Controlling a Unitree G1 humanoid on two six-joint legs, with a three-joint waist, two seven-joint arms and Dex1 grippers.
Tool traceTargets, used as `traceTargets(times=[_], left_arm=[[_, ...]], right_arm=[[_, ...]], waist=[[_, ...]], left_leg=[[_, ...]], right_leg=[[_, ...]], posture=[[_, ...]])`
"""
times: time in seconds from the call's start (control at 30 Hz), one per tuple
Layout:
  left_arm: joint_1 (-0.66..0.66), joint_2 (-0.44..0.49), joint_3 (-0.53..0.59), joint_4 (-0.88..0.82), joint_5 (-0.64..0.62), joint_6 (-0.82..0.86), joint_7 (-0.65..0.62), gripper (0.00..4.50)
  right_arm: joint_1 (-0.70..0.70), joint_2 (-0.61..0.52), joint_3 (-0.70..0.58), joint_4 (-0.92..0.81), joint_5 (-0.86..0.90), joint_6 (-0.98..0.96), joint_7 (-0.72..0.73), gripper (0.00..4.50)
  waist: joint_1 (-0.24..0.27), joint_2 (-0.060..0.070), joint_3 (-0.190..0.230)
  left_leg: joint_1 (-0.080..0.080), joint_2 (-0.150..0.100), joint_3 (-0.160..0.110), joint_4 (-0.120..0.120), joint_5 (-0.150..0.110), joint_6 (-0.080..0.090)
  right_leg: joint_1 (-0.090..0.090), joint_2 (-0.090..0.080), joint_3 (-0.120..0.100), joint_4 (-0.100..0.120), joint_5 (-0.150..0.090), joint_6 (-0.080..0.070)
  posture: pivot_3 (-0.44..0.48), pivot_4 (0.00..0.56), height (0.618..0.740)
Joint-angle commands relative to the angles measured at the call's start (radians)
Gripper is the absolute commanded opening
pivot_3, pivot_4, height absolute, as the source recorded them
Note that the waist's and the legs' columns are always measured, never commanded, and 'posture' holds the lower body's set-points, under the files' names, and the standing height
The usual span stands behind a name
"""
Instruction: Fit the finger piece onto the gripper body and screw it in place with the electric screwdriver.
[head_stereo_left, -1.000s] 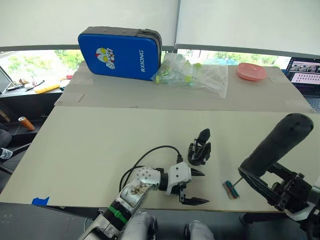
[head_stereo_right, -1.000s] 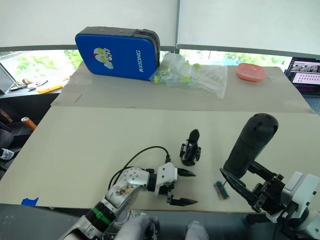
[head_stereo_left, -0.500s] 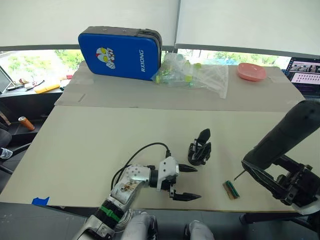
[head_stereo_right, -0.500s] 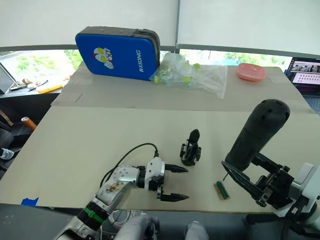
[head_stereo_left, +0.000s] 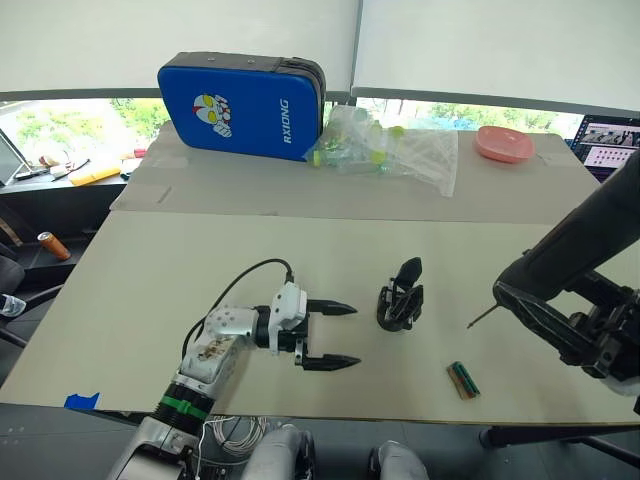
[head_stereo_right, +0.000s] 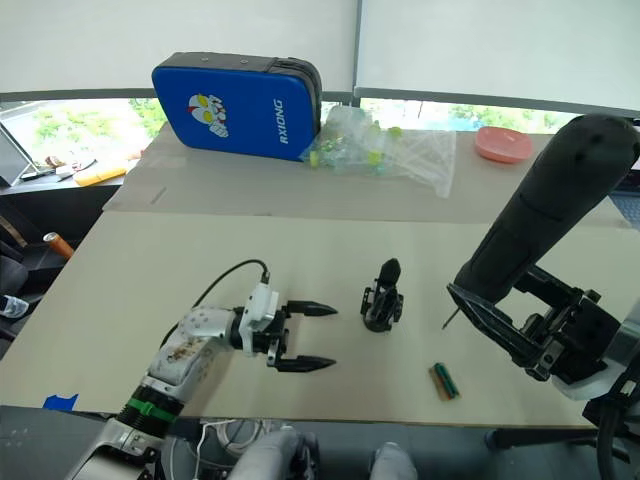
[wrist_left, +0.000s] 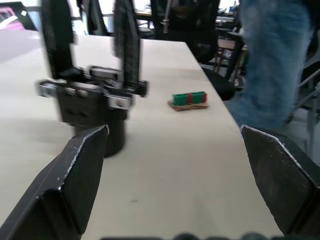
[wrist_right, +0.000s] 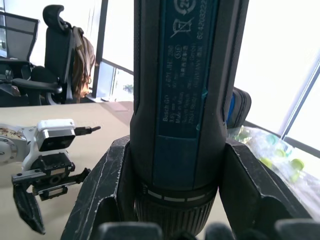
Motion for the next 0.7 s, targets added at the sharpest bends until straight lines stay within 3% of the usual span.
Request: traceTargets(times=[0.03,0.37,0.7], left_arm=[[-0.043,-0.012,0.022,0.048,0.041,-0.035,0.048,4.47],[-0.101,-0.105,-0.056,0.202,0.212,-0.068,0.174,4.47],[-0.158,-0.227,-0.101,0.292,0.281,-0.066,0.25,4.47]], right_arm=[[-0.034,-0.028,-0.042,-0.045,0.053,0.012,-0.016,1.94],[-0.095,-0.057,-0.045,-0.05,0.072,0.051,-0.037,1.94],[-0.103,-0.054,-0.046,-0.048,0.062,0.069,-0.032,1.94]], waist=[[0.0,0.0,0.0],[0.0,-0.001,0.001],[0.004,-0.002,0.001]], left_leg=[[0.0,0.0,0.0,0.0,0.0,0.0],[-0.001,0.0,0.0,0.001,0.0,0.001],[-0.001,0.0,0.0,0.002,-0.003,0.005]], right_leg=[[0.0,0.0,0.0,0.0,0.0,0.0],[0.0,0.0,-0.001,0.0,0.001,0.001],[0.0,-0.001,-0.001,0.0,0.002,0.002]], posture=[[0.0,0.15,0.74],[0.0,0.15,0.74],[0.0,0.15,0.74]])
